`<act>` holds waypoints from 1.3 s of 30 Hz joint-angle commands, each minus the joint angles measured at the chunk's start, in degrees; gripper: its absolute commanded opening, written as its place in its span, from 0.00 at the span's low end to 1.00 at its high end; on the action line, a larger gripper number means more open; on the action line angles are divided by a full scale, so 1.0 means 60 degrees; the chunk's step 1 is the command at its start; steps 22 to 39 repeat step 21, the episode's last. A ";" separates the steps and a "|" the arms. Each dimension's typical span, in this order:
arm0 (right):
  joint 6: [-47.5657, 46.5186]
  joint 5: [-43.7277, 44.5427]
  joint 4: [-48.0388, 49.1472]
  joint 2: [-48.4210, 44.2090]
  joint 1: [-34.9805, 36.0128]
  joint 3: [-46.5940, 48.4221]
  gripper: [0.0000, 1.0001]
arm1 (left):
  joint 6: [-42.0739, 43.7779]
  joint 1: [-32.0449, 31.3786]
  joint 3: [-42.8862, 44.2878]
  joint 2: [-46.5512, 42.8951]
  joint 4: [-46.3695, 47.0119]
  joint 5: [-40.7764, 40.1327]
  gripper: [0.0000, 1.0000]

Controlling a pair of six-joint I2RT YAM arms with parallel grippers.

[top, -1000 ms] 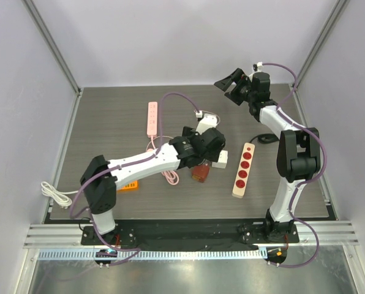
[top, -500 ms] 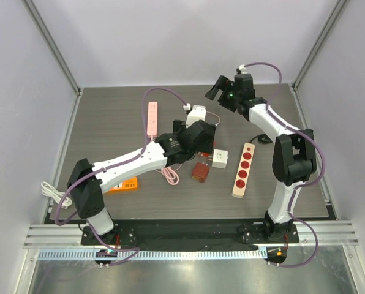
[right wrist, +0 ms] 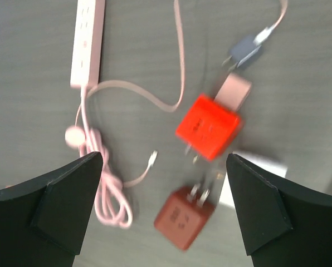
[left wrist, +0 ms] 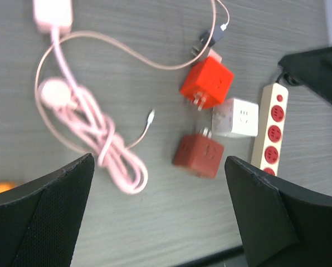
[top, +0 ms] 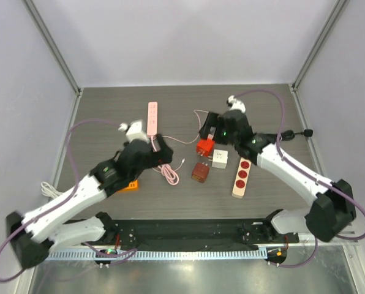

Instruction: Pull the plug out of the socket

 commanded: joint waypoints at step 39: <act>0.3334 0.0998 0.0132 -0.7612 0.1710 -0.7214 1.00 | -0.3470 0.0057 -0.6602 -1.0039 -0.0314 0.1999 1.00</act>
